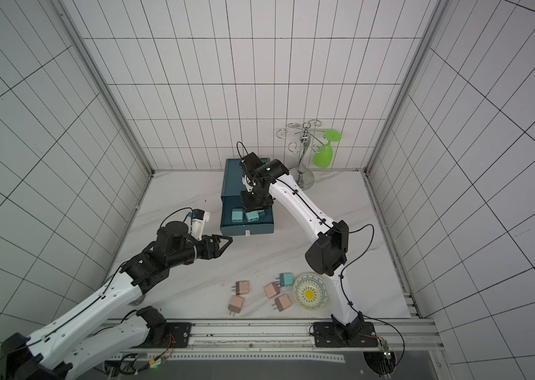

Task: Place the plugs into the drawer by color
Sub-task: Place the plug in the drawer.

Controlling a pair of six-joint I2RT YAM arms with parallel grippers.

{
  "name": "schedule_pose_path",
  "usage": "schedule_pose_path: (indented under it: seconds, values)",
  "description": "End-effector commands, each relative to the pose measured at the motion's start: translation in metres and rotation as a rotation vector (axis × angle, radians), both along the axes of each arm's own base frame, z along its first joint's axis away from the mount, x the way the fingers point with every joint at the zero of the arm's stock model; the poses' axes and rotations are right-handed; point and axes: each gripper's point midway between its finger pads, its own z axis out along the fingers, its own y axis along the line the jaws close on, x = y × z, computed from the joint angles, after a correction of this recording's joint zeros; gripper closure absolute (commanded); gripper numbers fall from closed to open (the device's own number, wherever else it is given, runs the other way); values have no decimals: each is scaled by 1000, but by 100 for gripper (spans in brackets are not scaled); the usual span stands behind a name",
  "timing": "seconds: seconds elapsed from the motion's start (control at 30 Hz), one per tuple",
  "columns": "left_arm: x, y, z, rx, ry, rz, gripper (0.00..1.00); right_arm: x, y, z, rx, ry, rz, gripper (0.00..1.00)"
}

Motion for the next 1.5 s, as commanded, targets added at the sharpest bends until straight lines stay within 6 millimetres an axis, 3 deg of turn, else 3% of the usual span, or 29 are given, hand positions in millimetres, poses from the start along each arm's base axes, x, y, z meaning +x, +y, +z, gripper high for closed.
schedule_pose_path:
  seconds: [0.0,0.23,0.47,0.77,1.03,1.23,1.33,1.47]
  values:
    - [3,-1,1,8,-20,-1,30,-2,-1,-11,-46,10,15,86]
    - [4,2,-1,22,-18,11,30,8,-9,-22,-119,-17,-13,81]
    - [4,3,-2,28,-14,16,29,7,-7,-23,-132,-23,-17,66]
    - [4,3,-2,29,-14,20,26,0,-9,27,-45,-102,-25,47]
    - [3,11,5,37,-35,45,25,-12,-40,59,-20,-159,-50,42]
    - [-6,17,23,28,-80,37,28,-58,-85,78,9,-206,-59,45]
    - [-20,11,43,9,-135,-7,33,-85,-116,70,34,-230,-95,44]
    - [-56,-14,78,-19,-274,-184,32,-114,-151,33,28,-221,-130,41]
